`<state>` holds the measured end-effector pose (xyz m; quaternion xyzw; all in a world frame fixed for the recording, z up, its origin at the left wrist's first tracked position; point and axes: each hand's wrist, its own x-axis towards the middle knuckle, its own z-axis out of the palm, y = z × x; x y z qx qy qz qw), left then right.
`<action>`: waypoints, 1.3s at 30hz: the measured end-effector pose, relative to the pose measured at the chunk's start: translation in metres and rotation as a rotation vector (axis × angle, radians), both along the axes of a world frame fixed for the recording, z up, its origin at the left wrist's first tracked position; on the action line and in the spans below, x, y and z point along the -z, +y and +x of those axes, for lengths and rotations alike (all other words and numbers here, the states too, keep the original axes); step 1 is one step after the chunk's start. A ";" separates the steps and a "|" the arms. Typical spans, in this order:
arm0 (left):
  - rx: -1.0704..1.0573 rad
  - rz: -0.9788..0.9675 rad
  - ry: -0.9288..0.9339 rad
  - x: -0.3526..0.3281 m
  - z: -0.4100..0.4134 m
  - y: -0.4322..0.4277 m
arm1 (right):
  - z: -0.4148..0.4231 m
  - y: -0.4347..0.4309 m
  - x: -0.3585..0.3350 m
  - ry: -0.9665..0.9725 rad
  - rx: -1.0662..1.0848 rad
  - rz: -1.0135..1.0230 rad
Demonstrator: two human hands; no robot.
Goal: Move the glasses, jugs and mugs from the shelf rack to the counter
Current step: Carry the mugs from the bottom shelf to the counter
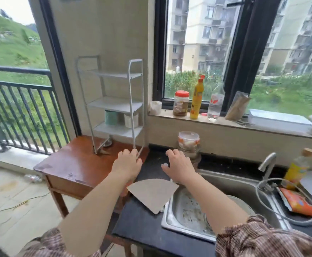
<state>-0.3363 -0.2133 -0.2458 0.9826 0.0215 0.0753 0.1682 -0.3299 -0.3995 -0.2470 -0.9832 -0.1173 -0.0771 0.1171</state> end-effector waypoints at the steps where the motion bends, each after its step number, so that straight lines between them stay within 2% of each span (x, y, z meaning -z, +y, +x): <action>1: -0.021 -0.005 -0.005 -0.003 0.016 0.012 | 0.018 0.012 -0.003 -0.003 -0.018 0.000; 11: -0.187 -0.184 -0.010 -0.009 0.152 0.124 | 0.153 0.136 -0.003 0.095 -0.128 0.090; 17: -0.102 -0.234 0.059 0.017 0.229 0.180 | 0.208 0.204 0.028 0.204 -0.097 0.224; 24: -0.046 -0.453 0.167 0.046 0.323 0.232 | 0.272 0.257 0.049 0.355 0.149 0.529; 31: -0.084 -0.602 0.189 0.065 0.389 0.242 | 0.322 0.274 0.067 0.386 0.444 0.884; 33: -0.071 -0.718 0.234 0.070 0.398 0.240 | 0.333 0.276 0.070 0.387 0.506 1.003; 37: -0.075 -1.134 0.323 0.075 0.412 0.241 | 0.348 0.279 0.071 0.364 0.561 1.180; 39: -0.065 -1.214 0.354 0.074 0.417 0.242 | 0.355 0.277 0.071 0.369 0.621 1.280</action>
